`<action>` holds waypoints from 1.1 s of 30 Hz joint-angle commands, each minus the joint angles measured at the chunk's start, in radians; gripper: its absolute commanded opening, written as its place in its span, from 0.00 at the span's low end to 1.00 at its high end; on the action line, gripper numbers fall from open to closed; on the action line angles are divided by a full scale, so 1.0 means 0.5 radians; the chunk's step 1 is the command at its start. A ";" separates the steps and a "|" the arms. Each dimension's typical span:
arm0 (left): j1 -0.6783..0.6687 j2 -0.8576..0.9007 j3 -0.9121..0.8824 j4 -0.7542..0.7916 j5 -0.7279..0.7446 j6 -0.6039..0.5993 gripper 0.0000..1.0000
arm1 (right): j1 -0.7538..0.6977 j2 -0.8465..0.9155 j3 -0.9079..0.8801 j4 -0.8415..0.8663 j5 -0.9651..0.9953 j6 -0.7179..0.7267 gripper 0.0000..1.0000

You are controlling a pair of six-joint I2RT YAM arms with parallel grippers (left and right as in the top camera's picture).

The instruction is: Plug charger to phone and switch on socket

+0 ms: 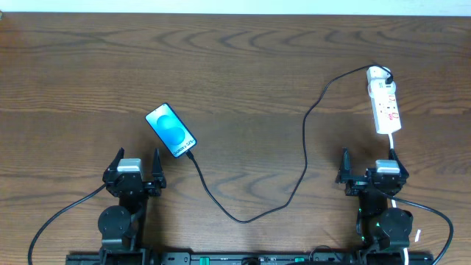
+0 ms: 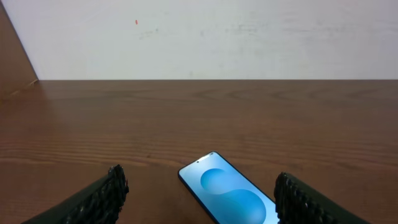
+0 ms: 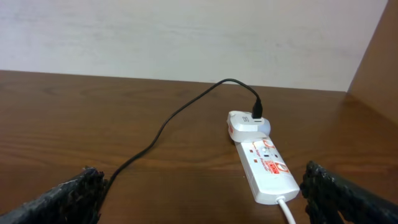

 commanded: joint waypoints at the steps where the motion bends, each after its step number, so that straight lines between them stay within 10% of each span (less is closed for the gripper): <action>1: 0.011 -0.012 -0.028 -0.078 0.020 0.026 0.78 | 0.041 -0.019 -0.002 -0.005 0.128 0.110 0.99; 33: 0.011 -0.012 -0.028 -0.078 0.020 0.026 0.78 | 0.040 -0.019 -0.002 0.002 0.114 0.185 0.99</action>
